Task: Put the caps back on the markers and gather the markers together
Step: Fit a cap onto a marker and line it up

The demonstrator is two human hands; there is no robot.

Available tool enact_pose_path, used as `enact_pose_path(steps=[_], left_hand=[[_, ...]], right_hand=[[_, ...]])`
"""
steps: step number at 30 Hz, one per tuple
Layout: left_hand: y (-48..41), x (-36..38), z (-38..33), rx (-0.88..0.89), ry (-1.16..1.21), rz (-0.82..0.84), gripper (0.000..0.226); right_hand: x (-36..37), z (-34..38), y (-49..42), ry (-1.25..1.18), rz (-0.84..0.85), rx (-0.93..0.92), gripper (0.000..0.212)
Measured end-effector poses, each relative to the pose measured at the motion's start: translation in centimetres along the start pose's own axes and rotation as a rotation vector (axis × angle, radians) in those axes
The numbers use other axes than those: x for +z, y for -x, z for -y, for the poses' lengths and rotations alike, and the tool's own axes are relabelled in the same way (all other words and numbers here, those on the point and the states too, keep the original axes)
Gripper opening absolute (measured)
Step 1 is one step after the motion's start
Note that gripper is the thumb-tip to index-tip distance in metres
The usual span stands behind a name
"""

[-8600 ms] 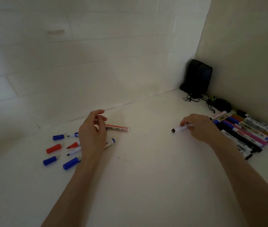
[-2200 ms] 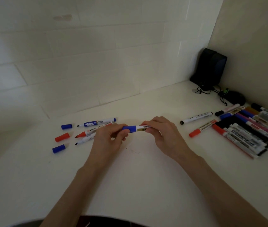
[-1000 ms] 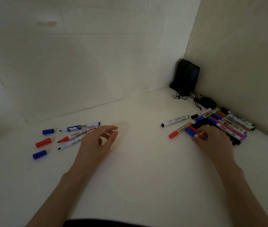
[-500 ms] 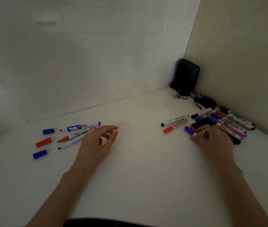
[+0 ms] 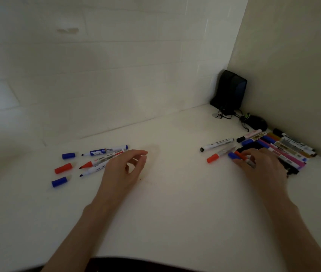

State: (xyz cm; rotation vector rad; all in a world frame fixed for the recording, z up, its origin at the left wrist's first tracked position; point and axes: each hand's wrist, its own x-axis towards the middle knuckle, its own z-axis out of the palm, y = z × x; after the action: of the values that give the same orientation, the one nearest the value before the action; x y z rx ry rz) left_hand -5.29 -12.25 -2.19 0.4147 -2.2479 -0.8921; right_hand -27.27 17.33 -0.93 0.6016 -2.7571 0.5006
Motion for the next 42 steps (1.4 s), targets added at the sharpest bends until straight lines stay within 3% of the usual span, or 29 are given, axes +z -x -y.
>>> enact_pose_path(steps=[4,7,14,17,20,25,32,42], left_hand=[[0.5,-0.1,-0.6,0.066,-0.074,0.040,0.016],[0.6,-1.4,-0.5,0.086,-0.119,0.049,0.017],[2.2,-6.7,2.3,-0.021,-0.230,-0.030,0.020],[3.2,-10.0,4.3,-0.080,-0.384,-0.142,0.017],[4.3,-13.3,6.5,-0.177,-0.559,-0.129,0.018],[5.3,-14.9,8.1,-0.311,-0.688,0.002,0.015],[4.5,-12.4,5.9,-0.257,-0.297,-0.032,0.013],[2.0,-7.3,2.6,-0.193,-0.142,0.069,0.019]], right_hand=[[1.1,3.3,-0.3,0.049,-0.159,-0.220,0.032],[2.0,6.8,-0.6,-0.037,-0.182,-0.357,0.025],[5.9,18.6,0.3,-0.285,-0.075,-0.644,0.020],[7.8,23.6,1.2,-0.378,0.050,-0.788,0.023],[9.6,27.1,2.1,-0.413,0.112,-0.934,0.021],[11.5,28.9,3.0,-0.394,0.140,-0.947,0.022],[9.8,26.3,2.8,-0.442,0.143,-0.923,0.013],[6.8,20.3,1.8,-0.445,0.077,-0.859,0.012]])
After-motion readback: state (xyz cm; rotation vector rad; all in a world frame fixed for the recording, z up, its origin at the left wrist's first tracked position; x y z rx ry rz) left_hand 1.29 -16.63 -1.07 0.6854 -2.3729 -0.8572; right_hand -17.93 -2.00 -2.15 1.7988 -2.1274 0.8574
